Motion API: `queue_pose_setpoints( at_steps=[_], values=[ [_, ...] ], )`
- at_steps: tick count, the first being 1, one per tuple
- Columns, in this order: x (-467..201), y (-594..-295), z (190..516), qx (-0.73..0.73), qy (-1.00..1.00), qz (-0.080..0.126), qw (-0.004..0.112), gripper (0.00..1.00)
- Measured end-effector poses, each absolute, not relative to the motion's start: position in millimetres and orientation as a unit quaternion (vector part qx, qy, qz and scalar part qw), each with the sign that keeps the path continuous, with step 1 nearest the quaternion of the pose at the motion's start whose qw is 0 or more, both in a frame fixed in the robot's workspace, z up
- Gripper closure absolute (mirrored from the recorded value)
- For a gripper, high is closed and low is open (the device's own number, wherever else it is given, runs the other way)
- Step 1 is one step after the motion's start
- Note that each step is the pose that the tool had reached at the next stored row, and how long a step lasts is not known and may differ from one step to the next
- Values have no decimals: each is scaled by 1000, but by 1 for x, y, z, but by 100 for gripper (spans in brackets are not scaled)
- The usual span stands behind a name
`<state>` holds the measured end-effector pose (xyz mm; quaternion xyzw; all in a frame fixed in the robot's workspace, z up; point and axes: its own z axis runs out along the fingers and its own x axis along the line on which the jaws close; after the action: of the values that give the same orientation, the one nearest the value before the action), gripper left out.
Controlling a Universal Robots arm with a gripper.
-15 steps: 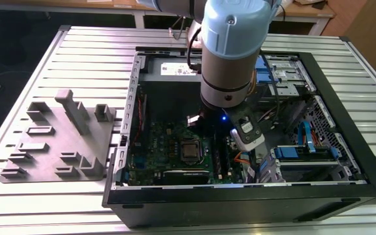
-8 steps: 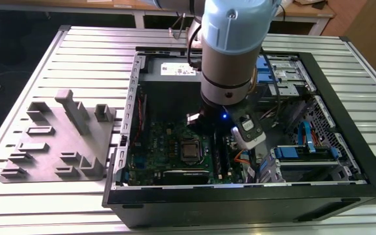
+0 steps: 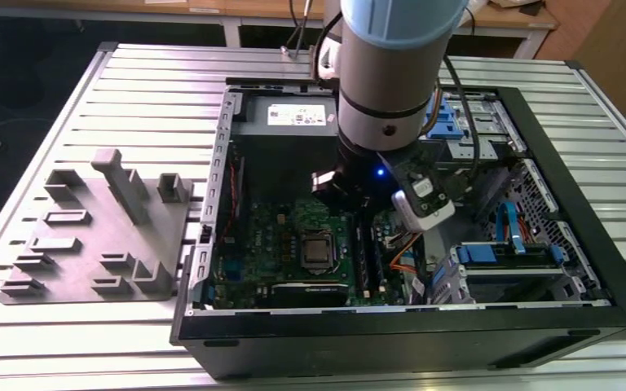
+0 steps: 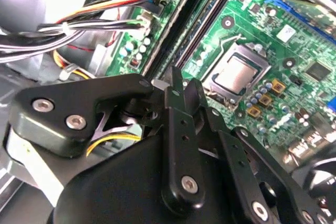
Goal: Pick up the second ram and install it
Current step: 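Insert the second ram into the second slot, then press down the second ram until it locks into place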
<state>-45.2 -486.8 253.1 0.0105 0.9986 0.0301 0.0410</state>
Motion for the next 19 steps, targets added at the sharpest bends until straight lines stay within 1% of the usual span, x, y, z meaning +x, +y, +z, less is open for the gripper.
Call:
queue_pose_setpoints(
  at_steps=[6,7,8,9,10,19],
  values=[
    [-45,-487,253,11,999,30,41,78],
    [-45,-487,253,11,999,30,41,80],
    [-45,-487,253,11,999,30,41,86],
    [-45,-487,253,11,999,30,41,86],
    [-45,-487,253,11,999,30,41,92],
    [-45,-487,253,11,999,30,41,93]
  ],
)
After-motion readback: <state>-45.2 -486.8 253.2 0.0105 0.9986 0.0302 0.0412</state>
